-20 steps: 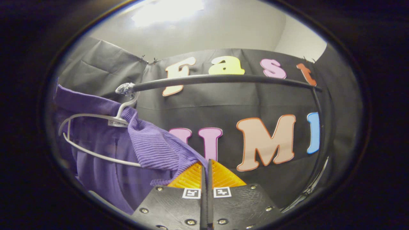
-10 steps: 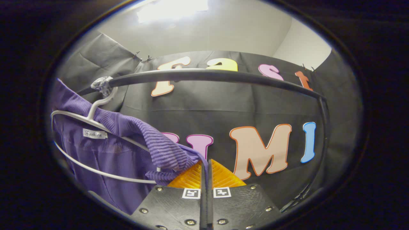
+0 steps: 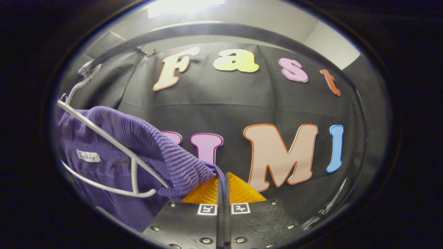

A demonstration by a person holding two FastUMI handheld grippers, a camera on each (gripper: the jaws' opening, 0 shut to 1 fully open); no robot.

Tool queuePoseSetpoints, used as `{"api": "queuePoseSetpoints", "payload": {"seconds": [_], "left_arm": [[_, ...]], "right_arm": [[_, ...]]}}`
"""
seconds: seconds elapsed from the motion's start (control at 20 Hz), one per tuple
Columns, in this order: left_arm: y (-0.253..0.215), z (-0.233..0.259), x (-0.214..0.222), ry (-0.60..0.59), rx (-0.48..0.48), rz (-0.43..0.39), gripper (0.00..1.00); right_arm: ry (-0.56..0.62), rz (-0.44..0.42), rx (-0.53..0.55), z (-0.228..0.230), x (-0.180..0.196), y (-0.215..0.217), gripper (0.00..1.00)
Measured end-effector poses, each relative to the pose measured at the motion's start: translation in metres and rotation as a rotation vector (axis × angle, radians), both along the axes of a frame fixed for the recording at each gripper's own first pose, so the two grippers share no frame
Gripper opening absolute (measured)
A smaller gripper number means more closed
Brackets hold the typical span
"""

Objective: Grasp the clothes on the hanger with both hands and then place them into the laundry hamper below.

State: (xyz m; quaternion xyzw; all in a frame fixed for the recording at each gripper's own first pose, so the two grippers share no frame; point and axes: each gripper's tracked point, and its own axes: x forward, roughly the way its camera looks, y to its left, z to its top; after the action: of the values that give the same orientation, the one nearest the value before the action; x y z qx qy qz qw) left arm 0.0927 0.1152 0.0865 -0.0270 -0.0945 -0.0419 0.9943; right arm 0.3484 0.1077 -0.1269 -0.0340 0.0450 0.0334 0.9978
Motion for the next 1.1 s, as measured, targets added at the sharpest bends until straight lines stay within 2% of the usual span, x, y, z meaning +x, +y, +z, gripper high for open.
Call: {"api": "queuePoseSetpoints", "payload": {"seconds": [0.25, 0.45, 0.7, 0.9, 1.1], "left_arm": [[0.003, -0.047, 0.022, 0.095, -0.055, 0.024, 0.00], [0.009, -0.087, 0.028, 0.167, -0.076, 0.034, 0.00], [0.009, -0.130, 0.020, 0.201, -0.033, 0.062, 0.00], [-0.007, -0.153, -0.003, 0.214, -0.046, 0.026, 0.00], [-0.033, -0.170, -0.020, 0.248, -0.091, -0.065, 0.01]], "right_arm": [[0.101, 0.012, -0.005, -0.054, 0.006, 0.006, 0.00], [0.140, 0.020, 0.034, -0.076, -0.010, 0.012, 0.00], [0.132, -0.031, 0.094, -0.088, -0.042, 0.009, 0.01], [0.081, -0.028, 0.073, -0.078, -0.084, 0.018, 0.01], [0.062, 0.037, 0.072, -0.055, -0.128, 0.047, 0.01]]}}
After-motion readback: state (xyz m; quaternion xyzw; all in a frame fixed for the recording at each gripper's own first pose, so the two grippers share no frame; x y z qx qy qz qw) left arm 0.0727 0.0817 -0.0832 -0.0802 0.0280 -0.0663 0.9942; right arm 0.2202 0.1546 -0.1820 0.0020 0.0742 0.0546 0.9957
